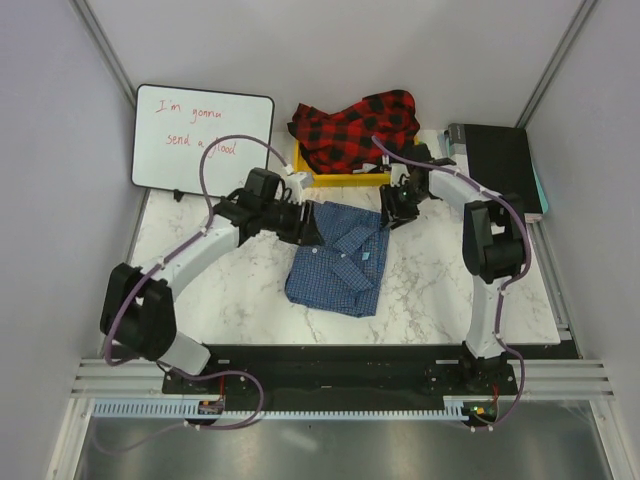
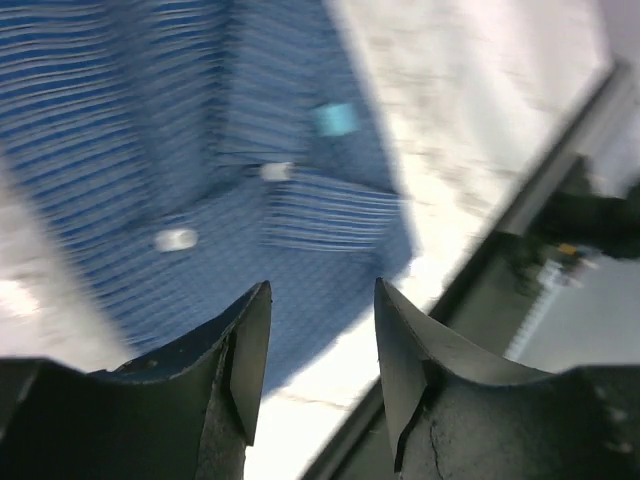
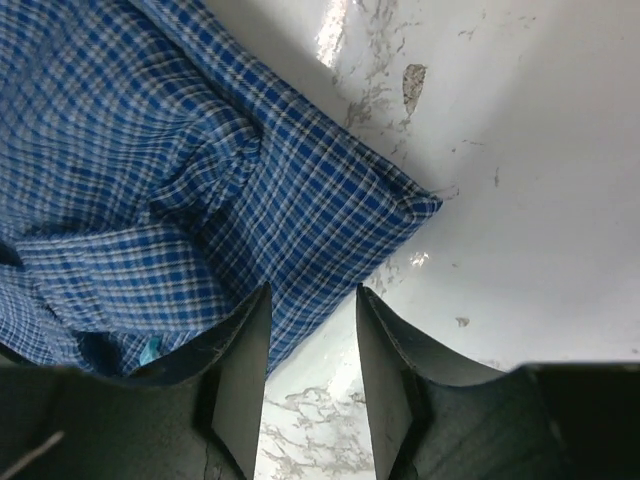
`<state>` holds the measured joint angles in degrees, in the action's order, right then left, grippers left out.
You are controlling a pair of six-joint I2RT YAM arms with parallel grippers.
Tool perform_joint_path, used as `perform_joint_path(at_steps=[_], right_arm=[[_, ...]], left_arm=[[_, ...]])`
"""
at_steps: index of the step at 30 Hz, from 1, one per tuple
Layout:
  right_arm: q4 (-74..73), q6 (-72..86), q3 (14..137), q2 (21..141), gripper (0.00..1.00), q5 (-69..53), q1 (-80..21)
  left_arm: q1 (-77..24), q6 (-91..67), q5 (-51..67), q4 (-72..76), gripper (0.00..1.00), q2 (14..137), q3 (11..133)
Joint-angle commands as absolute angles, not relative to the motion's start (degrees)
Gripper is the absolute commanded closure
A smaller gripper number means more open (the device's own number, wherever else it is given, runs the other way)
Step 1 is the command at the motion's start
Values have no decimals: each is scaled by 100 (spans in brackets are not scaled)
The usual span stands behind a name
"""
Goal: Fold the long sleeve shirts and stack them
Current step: Fold the shirt
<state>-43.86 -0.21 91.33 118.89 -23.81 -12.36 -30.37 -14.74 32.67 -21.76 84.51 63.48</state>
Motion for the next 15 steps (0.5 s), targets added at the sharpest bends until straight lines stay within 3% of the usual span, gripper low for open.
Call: perform_joint_path(at_steps=[1, 6, 10, 15], right_arm=[[-4061, 158, 9106, 12225, 54, -2444, -1222], [-3859, 53, 9184, 12375, 63, -2452, -1266], [-3771, -236, 9351, 12480, 69, -2531, -1309], [-3771, -667, 9536, 12568, 71, -2654, -1388]], left_arm=[[-2602, -36, 2260, -3366, 46, 9148, 6538], [-2619, 220, 2100, -3358, 48, 9877, 6592], [-3039, 106, 2645, -3331, 63, 10142, 6355], [-4498, -543, 3146, -2841, 80, 10213, 6205]])
